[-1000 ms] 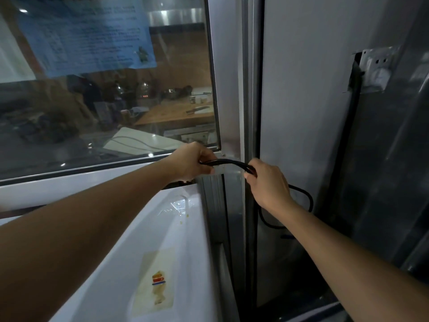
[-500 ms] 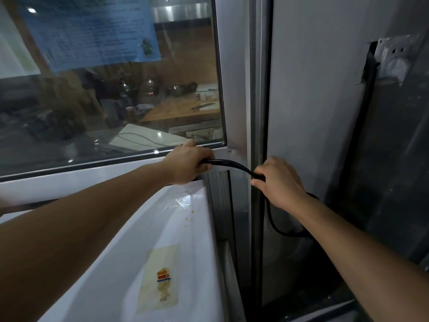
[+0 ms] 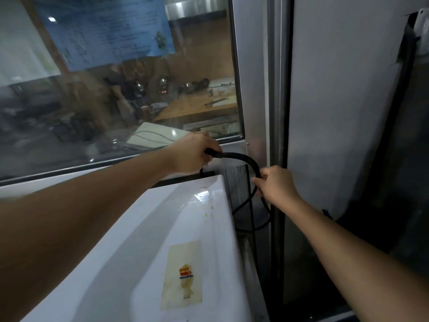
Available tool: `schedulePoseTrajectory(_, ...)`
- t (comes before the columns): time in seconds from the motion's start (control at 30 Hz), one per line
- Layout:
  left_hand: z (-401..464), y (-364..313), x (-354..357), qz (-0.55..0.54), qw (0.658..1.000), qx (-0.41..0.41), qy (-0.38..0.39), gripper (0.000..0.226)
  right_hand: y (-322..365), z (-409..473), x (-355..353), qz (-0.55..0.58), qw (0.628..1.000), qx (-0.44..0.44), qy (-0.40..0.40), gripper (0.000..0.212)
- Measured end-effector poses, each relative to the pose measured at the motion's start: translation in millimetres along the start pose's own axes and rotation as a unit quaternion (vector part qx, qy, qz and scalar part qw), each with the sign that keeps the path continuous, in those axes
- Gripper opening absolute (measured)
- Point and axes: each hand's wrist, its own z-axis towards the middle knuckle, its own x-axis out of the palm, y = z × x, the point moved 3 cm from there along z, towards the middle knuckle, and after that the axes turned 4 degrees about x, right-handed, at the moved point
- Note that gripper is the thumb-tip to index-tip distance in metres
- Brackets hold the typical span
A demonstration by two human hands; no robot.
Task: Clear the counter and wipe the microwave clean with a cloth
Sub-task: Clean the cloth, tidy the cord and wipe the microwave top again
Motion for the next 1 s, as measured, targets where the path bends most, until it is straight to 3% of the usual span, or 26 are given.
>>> schedulePoseTrajectory(0.13,-2.2,2.8,-4.0,0.022,1.000,-0.004,-0.016,0.031,1.3,6.8,19.1,0.084,0.996,0.029,-0.007,0.033)
schedulePoseTrajectory(0.3,-5.5,5.9,-3.3,0.025,0.999,-0.003,-0.033,0.027,-1.6,12.8,41.0,0.183,0.980,0.077,0.028,0.024)
schedulePoseTrajectory(0.43,-10.3,8.6,9.3,0.041,0.999,-0.007,-0.013,0.027,-17.2,9.5,53.4,0.073,0.991,0.094,0.053,0.007)
schedulePoseTrajectory(0.57,-17.5,17.6,14.9,0.052,0.998,-0.030,-0.010,0.025,-29.2,5.6,52.1,0.030,0.989,0.104,0.097,0.013)
schedulePoseTrajectory(0.63,-21.7,20.1,16.4,0.048,0.998,-0.035,-0.011,0.025,-33.4,3.9,50.3,0.011,0.988,0.106,0.108,0.005)
schedulePoseTrajectory(0.83,-22.4,20.4,11.7,0.040,0.998,-0.036,-0.044,0.024,-33.7,2.2,62.4,0.097,0.978,0.153,0.104,0.026)
schedulePoseTrajectory(1.0,-22.8,23.8,5.2,0.047,0.996,-0.043,-0.060,0.023,-25.2,5.9,74.1,0.255,0.943,0.191,0.095,0.026)
